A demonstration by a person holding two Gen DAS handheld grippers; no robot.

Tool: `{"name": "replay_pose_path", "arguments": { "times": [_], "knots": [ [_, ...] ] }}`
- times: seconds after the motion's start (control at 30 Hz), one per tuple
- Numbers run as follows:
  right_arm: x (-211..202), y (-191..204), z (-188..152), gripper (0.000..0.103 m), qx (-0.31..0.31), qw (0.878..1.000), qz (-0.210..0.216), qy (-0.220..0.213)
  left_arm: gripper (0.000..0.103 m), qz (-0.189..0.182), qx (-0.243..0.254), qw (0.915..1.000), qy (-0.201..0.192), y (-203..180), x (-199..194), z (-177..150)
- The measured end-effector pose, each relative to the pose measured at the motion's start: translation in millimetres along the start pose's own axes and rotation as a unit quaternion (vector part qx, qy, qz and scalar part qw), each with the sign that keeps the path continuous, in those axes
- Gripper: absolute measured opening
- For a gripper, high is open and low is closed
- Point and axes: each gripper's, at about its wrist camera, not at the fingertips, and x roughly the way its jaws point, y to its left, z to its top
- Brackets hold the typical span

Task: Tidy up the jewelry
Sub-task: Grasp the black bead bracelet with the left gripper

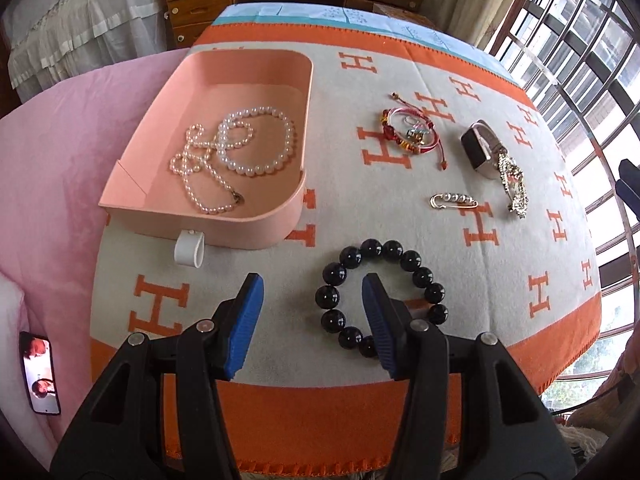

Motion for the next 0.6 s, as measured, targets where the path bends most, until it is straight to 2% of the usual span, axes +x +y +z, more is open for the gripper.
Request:
{"name": "replay_pose_path", "arguments": {
  "times": [0.23,0.47,0.6],
  "knots": [
    [31.6,-2.6,-14.8,0.064,-0.011,0.999,0.004,0.041,0.048,-0.006,-0.028,0.9988,0.039,6.9,31.9,2.0],
    [64.9,15.9,-26.8,0.064,-0.031,0.996,0.011,0.081,0.049,0.020,-0.002,0.9991,0.038,-10.1,43.0,9.3],
    [75.7,19.8,-31.3,0.064,-0.035,0.995,0.011,0.091,0.061,0.030,0.016,0.9985,0.042,-21.9,49.7,13.3]
  ]
}}
